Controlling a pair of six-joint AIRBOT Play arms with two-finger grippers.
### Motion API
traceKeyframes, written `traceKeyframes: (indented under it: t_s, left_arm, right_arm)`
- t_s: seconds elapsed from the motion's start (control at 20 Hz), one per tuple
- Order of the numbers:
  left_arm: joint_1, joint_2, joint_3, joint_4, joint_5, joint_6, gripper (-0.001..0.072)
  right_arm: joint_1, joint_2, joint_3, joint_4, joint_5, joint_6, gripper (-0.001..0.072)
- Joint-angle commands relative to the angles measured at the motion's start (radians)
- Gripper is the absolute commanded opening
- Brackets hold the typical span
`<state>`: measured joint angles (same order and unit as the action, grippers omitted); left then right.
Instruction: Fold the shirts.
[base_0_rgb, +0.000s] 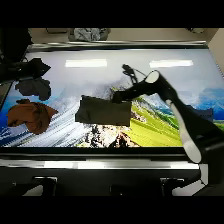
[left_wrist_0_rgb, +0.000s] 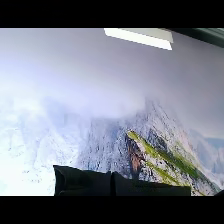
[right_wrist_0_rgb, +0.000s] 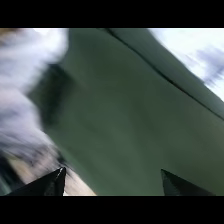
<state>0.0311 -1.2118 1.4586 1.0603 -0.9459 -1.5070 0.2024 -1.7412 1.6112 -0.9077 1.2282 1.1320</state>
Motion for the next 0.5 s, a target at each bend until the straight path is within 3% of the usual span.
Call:
traceKeyframes:
  t_s: [0.0, 0.2, 0.45]
  left_arm:
    - [-0.001, 0.000, -0.024, 0.051, 0.001, 0.016, 0.0027]
    - [-0.001, -0.001, -0.071, 0.051, 0.013, 0.019, 0.0027]
    - [-0.002, -0.001, -0.082, 0.047, 0.011, 0.038, 0.0027]
  right_arm:
    - [-0.162, 0.026, -0.053, -0.269, 0.226, 0.102, 0.0674]
    - [-0.155, -0.023, -0.198, -0.007, 0.069, 0.063, 0.0673]
    - [-0.109, -0.118, -0.203, 0.157, -0.004, 0.058, 0.0654]
